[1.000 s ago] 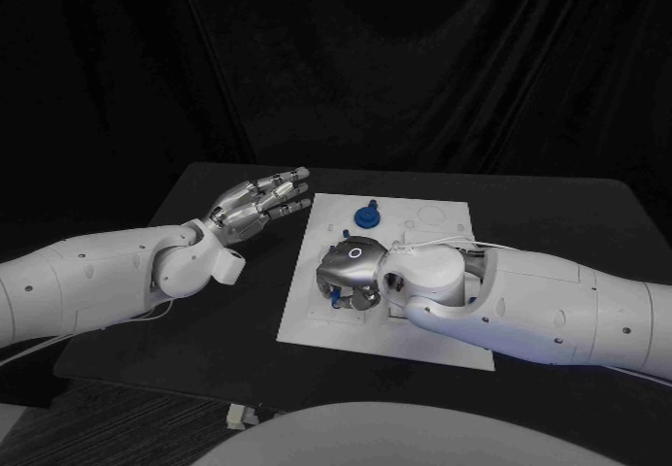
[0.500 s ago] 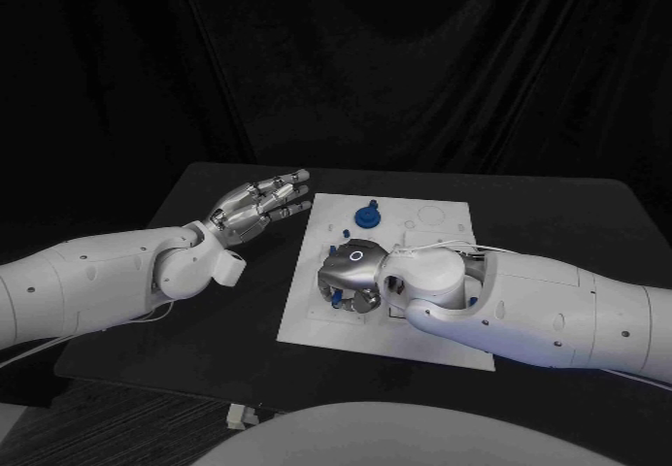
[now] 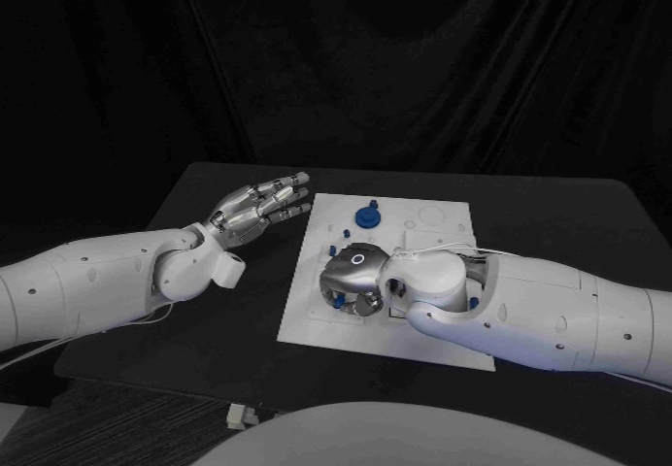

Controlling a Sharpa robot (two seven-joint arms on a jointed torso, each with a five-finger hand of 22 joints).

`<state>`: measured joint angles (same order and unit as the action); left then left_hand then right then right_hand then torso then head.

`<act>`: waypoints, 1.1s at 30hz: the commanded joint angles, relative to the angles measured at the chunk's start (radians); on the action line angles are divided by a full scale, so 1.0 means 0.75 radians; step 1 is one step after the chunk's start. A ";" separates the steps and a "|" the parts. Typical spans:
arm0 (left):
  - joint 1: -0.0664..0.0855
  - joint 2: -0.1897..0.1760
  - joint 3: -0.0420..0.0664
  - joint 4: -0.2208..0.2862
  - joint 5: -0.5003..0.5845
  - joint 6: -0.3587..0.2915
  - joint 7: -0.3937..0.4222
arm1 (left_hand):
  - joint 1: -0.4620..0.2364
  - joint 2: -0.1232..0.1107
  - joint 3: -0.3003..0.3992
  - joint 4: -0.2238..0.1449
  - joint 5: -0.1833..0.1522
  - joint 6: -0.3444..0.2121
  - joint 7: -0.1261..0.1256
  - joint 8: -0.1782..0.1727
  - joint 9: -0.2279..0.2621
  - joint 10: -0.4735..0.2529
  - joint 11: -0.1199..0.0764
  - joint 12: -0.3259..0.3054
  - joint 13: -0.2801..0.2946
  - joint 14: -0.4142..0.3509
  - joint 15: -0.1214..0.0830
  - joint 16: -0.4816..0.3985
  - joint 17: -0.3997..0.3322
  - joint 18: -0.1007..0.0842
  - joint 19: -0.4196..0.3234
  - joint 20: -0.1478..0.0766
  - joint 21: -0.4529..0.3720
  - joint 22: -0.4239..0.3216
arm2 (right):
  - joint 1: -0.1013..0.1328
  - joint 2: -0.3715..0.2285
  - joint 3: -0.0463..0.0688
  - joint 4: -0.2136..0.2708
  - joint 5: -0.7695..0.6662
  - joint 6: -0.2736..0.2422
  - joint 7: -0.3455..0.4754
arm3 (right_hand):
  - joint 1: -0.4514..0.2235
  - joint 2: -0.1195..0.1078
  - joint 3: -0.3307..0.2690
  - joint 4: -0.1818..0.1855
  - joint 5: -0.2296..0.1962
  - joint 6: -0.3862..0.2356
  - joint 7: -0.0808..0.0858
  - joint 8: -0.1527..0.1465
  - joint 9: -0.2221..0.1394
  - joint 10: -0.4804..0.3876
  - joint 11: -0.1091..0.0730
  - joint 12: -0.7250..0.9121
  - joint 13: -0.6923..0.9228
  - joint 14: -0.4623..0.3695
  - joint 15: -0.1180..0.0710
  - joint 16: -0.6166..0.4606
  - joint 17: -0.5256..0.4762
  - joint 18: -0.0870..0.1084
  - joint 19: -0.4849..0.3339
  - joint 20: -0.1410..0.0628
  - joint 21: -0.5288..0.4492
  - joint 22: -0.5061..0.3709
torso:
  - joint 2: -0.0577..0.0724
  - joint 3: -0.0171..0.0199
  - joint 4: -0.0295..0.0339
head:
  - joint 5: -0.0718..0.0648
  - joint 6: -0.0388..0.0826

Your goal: Assemble the parts on the task board

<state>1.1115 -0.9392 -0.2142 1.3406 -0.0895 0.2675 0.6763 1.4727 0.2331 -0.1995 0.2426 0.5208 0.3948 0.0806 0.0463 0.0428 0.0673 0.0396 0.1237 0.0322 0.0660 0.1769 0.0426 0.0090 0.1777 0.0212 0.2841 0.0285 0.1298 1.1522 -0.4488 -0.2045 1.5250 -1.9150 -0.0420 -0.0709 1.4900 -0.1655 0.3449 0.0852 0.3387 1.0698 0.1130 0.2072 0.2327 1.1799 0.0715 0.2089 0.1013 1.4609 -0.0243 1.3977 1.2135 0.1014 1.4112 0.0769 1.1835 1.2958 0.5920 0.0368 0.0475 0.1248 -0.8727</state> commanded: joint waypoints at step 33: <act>-0.006 0.013 0.001 -0.017 0.001 0.025 0.010 | 0.020 -0.001 0.050 -0.008 0.022 0.007 0.003 -0.006 0.000 -0.008 0.013 0.008 -0.008 -0.015 0.001 0.021 0.014 -0.002 0.014 0.002 -0.010 0.009 | 0.000 -0.054 -0.002 0.039 0.022 -0.159 -0.078 | -0.054 -0.021 -0.192 0.119 -0.256 -0.472 -0.176 -0.177 -0.120 -0.474 0.017 0.010 0.038 -0.059 0.011 -0.076 -0.143 0.016 -0.125 0.020 -0.272 0.164 | 0.000 0.0005 -0.0004 | 0.002 0.000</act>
<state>1.1085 -0.9305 -0.2142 1.3272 -0.0895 0.2737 0.6737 1.4728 0.2331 -0.1995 0.2426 0.5208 0.3949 0.0806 0.0463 0.0428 0.0673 0.0396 0.1237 0.0323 0.0660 0.1769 0.0426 0.0090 0.1776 0.0212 0.2841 0.0285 0.1298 1.1473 -0.4823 -0.2063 1.5451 -1.8971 -0.0818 -0.1186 1.4284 -0.1806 0.2141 0.1776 0.1679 0.7198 -0.0192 0.0810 0.1524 0.8305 0.0843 0.1949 0.1168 1.4244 -0.0169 1.3588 1.1165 0.1019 1.3320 0.0912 0.9974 1.2958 0.5923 0.0368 0.0476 0.1251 -0.8727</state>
